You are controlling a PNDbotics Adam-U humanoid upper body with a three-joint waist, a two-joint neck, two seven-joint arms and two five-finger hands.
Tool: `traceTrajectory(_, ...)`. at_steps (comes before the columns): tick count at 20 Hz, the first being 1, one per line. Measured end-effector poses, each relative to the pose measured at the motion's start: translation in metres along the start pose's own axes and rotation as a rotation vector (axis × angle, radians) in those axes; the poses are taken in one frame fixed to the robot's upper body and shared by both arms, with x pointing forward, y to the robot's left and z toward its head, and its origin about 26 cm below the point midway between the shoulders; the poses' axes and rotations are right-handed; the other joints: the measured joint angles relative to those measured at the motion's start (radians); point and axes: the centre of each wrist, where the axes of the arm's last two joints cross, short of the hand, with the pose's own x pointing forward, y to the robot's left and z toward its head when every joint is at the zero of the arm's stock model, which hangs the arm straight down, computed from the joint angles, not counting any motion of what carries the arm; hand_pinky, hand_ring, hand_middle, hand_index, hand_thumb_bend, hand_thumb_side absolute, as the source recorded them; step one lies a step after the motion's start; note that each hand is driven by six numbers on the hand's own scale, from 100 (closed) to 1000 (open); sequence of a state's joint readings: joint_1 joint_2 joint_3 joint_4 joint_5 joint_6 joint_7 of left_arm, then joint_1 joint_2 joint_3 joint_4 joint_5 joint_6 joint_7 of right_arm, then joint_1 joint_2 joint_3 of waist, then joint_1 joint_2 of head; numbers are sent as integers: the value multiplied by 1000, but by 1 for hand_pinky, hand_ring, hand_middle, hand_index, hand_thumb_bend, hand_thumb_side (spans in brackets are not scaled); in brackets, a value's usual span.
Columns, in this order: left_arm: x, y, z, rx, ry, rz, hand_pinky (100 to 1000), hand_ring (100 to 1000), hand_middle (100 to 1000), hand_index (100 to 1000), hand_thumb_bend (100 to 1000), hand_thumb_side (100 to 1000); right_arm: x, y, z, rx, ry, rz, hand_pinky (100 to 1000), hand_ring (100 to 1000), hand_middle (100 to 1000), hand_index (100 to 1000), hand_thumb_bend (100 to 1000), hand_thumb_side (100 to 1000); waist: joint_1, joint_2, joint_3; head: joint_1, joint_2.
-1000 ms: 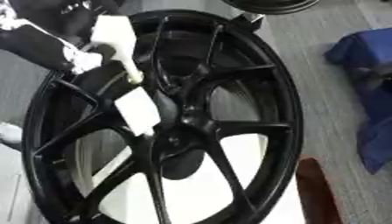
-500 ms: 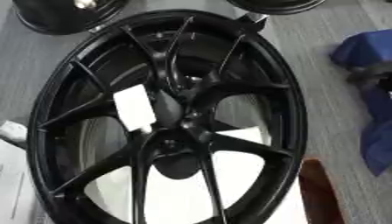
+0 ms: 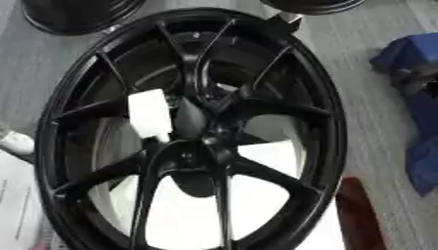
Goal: Pull the pin out of the wheel hub.
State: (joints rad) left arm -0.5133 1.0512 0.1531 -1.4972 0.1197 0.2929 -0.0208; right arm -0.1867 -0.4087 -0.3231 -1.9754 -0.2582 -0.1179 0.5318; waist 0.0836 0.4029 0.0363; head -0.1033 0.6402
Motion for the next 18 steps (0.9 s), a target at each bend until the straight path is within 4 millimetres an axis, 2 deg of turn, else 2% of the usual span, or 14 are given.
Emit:
traceTrajectory(1,-10,0,1,-10,19,-9,758,773,657,814,100,336,0,0,0,-1,0,1,954,742,548,735,100,647,-1,-1,0,0,0)
traceTrajectory(2,-19,-2,2,-31,32,-20,790,815,725,860,201,591,0,-1,0,-3,0,1,953,742,547,735,100,647,-1,-1,1,-1,0)
traceTrajectory(4,-31,-4,3,-81,54,-48,797,824,741,874,307,745,0,-1,0,-4,0,1,953,742,547,735,100,647,-4,-2,1,-1,0)
traceTrajectory(5,-35,-5,4,-102,65,-63,793,822,739,873,304,778,0,-1,1,-4,1,1,954,742,547,735,100,646,-5,-2,1,0,0)
traceTrajectory(6,-39,-5,4,-115,74,-73,786,818,736,869,259,813,0,-1,1,-5,1,0,954,742,547,735,100,646,-6,-2,0,0,0)
traceTrajectory(9,-44,-6,4,-129,98,-81,772,807,722,856,186,817,0,-1,0,-7,2,-1,954,742,547,735,100,647,-5,-3,-2,0,0)
traceTrajectory(10,-44,-7,4,-124,103,-78,761,794,708,838,236,896,0,-1,0,-8,2,-2,954,741,547,735,100,648,-5,-3,-3,0,0)
traceTrajectory(11,-43,-7,3,-116,106,-73,740,776,676,815,100,802,0,-1,0,-8,2,-3,954,741,547,735,100,646,-5,-3,-4,0,0)
traceTrajectory(12,-40,-7,2,-98,97,-59,713,751,639,786,100,791,0,-1,0,-8,2,-4,954,741,547,735,100,646,-5,-3,-4,1,0)
traceTrajectory(15,-21,-14,0,-20,15,37,670,707,585,741,100,768,0,-1,0,-11,3,-7,953,741,547,735,100,644,-5,-3,-4,5,0)
traceTrajectory(18,9,-37,4,17,-116,183,654,692,569,726,100,751,0,-1,0,-13,0,-11,953,741,547,735,100,642,-7,-6,-8,10,0)
